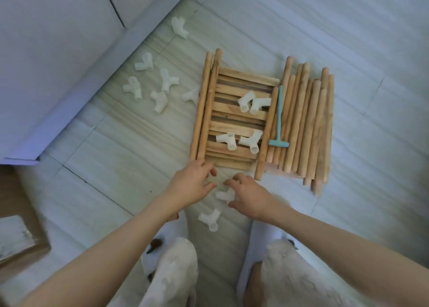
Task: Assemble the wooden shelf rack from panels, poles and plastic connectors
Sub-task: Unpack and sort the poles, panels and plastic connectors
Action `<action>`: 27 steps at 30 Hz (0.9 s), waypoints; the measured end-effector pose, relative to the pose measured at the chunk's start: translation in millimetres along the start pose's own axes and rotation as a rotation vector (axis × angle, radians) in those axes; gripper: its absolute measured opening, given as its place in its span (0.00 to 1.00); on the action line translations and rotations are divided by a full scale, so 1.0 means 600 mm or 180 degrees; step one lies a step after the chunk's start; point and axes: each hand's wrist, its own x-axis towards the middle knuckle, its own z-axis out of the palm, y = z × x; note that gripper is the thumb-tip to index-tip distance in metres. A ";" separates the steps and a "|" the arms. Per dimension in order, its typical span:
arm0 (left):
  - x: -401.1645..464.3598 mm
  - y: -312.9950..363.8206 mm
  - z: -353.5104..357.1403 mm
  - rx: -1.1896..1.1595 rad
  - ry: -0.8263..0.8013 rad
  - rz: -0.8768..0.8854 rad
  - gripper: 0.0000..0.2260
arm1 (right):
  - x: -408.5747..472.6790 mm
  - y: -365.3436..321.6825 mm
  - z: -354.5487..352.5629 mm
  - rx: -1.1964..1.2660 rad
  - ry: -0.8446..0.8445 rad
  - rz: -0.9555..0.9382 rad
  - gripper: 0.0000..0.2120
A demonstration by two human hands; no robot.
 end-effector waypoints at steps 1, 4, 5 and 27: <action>-0.007 0.004 0.014 0.0223 -0.0230 0.0038 0.15 | -0.001 0.000 0.012 -0.0086 0.0025 -0.0044 0.27; -0.021 0.002 0.053 0.0672 -0.1333 -0.0097 0.28 | 0.001 0.004 0.028 -0.0327 0.0157 -0.0173 0.23; -0.023 -0.002 0.062 0.0730 -0.1597 -0.0158 0.33 | 0.004 0.006 0.030 -0.0367 0.0201 -0.0177 0.21; 0.034 -0.056 -0.115 -0.2667 0.0981 -0.1085 0.24 | 0.085 -0.090 -0.221 0.2950 0.0691 0.0266 0.14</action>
